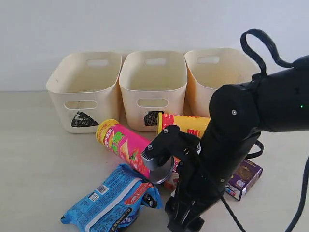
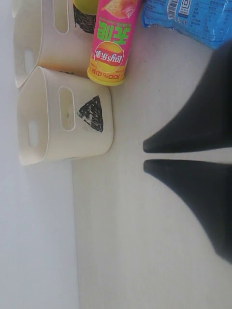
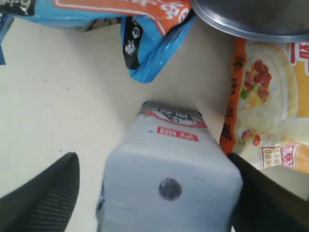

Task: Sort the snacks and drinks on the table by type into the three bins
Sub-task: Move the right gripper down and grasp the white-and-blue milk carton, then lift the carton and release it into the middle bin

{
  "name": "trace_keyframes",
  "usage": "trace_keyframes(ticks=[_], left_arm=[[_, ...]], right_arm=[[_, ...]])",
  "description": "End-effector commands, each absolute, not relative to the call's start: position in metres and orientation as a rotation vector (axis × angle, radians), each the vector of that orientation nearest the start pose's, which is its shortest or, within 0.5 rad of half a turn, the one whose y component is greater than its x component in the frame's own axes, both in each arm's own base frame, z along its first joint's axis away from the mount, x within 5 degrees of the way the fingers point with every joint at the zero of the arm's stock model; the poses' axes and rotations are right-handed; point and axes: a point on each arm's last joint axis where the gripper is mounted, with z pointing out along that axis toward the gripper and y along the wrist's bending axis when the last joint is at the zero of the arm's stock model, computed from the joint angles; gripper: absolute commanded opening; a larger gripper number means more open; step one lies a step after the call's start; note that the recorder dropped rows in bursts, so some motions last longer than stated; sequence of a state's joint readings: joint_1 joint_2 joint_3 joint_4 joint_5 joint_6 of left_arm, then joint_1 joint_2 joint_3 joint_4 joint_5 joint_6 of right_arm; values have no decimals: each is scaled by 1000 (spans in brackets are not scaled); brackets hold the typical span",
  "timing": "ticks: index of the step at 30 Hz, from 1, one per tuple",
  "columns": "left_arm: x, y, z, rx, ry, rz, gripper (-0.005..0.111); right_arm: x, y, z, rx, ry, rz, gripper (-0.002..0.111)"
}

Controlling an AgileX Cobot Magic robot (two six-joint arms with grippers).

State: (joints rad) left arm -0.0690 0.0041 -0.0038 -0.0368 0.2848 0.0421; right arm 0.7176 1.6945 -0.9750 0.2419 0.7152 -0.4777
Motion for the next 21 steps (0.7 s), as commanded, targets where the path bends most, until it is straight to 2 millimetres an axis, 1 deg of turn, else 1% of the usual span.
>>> trace_keyframes(ticks=[1,2,3,4,5,8,12,15,18,20,21], left_arm=[[55,-4,188,63,1760,-57,4],[55,-4,188,63,1760,-57,4],[55,-4,188,63,1760,-57,4],[55,-4,188,63,1760,-57,4],[55,-4,188,63,1760,-57,4],[55,-4,188,63,1760,-57,4],[55,-4,188,63,1760,-57,4],[55,-4,188,63,1760,-57,4],[55,-4,188,63,1760,-57,4],[55,-4,188,63,1760,-57,4],[55,-4,188,63,1760,-57,4]], right_arm=[[223,214,180,-1464,2550,288,58],[223,214,180,-1466,2554,288,47],[222,214,180,-1475,2559,288,31],[222,213,180,-1506,2555,281,12],[221,212,180,-1526,2552,276,0],[219,211,180,-1542,2565,277,0],[219,213,190,-1583,2600,290,0],[219,214,208,-1579,2571,309,0],[214,209,230,-1567,2497,316,0],[211,205,245,-1545,2443,311,0],[209,203,256,-1529,2402,315,0]])
